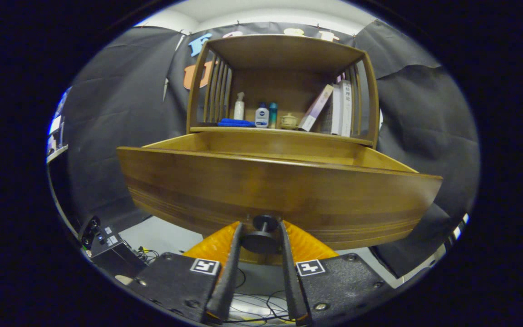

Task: Pull open the drawer, take out the items inside it, and place them on the countertop above the cabinet.

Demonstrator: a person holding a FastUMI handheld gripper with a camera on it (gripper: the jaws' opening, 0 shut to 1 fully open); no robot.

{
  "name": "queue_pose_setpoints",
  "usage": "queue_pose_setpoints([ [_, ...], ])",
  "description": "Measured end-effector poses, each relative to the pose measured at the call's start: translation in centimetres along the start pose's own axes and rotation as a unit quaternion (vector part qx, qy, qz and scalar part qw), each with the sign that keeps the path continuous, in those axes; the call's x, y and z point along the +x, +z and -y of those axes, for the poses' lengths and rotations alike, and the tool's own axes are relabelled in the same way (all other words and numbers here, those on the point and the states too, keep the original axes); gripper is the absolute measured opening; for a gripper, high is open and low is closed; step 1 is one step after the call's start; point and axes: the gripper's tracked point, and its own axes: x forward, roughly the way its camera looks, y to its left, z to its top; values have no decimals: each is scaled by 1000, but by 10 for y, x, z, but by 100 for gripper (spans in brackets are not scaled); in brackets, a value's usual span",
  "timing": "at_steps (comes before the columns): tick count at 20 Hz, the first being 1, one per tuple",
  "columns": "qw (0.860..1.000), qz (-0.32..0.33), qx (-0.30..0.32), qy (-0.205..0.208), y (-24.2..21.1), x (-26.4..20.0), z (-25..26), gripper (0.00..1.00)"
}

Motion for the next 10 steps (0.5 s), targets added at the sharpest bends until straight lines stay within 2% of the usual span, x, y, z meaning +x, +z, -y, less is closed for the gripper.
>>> queue_pose_setpoints([
  [4, 999, -1, -27, 33, 33, -20, -11, 75],
  [6, 1000, -5, -20, 22, 52, -22, -8, 86],
  [10, 999, -7, 1, 43, 94, -13, -21, 87],
])
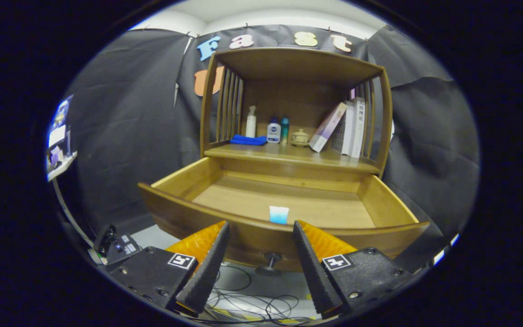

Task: Pull open the drawer, take out the items inside it, and place them on the countertop above the cabinet.

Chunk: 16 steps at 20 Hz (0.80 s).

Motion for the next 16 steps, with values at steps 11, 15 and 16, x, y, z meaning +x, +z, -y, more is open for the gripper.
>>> queue_pose_setpoints([
  [11, 977, -211, 4, 26, 5, 99, 24, 89],
  [15, 953, -303, 10, 25, -21, 124, 29, 88],
  [16, 945, -326, 13, 23, -29, 129, 31, 88],
])
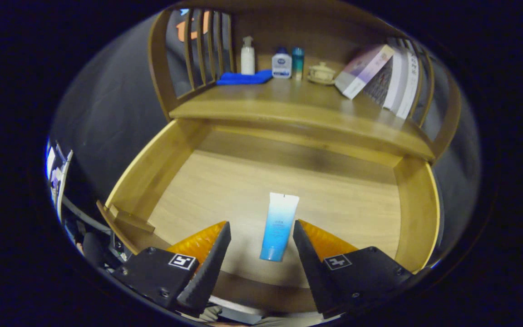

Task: Pull open the drawer, take out the items inside it, and place them on the countertop above the cabinet.

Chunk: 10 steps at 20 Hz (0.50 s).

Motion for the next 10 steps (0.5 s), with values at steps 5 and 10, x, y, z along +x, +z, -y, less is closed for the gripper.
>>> queue_pose_setpoints([
  [5, 995, -82, 51, 2, -15, 30, 6, 82],
  [10, 990, -137, 17, -10, -24, 38, 10, 77],
])
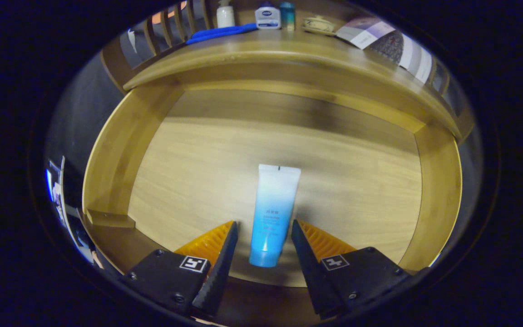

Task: Pull open the drawer, take out the items inside it, and place them on the countertop above the cabinet.

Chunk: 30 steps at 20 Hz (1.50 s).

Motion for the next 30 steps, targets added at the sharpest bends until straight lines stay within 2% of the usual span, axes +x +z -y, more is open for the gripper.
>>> queue_pose_setpoints([
  [2, 1000, -3, -11, -26, 1, 7, 9, 74],
  [4, 999, 4, -20, -31, 4, 10, 9, 56],
  [8, 999, 16, -9, -39, 6, 4, 13, 49],
  [10, 998, 31, 1, -48, 10, 1, 19, 48],
  [20, 995, 96, 20, -33, 34, -59, 18, 45],
  [30, 982, 178, 22, -57, 92, -132, 39, 46],
])
